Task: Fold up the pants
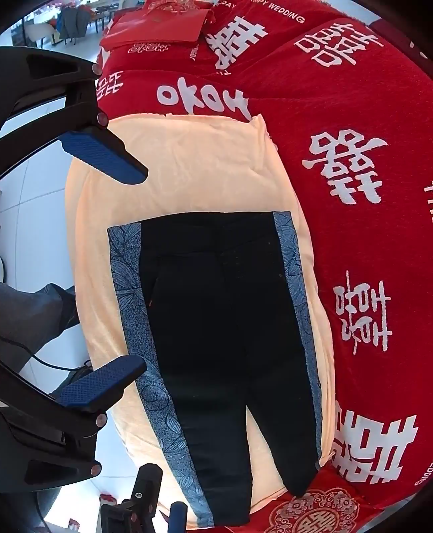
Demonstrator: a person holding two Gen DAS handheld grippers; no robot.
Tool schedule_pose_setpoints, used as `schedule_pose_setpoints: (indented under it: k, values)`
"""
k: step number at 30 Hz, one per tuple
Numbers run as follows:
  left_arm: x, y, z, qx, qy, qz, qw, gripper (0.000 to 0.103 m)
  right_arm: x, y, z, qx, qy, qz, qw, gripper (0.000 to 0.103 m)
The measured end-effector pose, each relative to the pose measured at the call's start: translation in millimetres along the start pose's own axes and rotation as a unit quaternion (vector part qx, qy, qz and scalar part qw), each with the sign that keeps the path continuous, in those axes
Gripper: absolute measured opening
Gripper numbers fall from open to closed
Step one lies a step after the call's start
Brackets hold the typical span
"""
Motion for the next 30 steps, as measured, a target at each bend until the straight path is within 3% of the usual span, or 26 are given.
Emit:
schedule_pose_setpoints:
  k: [8,15,26,30]
  values:
    - [2,6,4,-0.012,-0.002,-0.01,0.9999,0.103,0,2,0,0.005,0.004,-0.001,1.0,0.103]
    - [3,1,7,0.007,0.0,0.007,1.0,0.103,2,3,0,0.008,0.007,-0.004,1.0,0.103]
    - [5,2,-1,0.0,0.014,0.026,0.9996,0.103,2,5,-1,0.009,0.023,-0.004,1.0,0.103]
    - [7,6,-11,-0.023,0.014,0.04,0.9989,0.103,1,6,-5,0.009,0.038,-0.004,0.999,0.103]
Point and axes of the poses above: each gripper's, at about its wrist camera, not at the fingertips, and y roughly against the way its jaws point, z to its left, x to its underside, the point moved 2 cm from there along -y, roughly the way its jaws point, and after that the axes turned 8 degrees about -x, right-handed, at the moved point
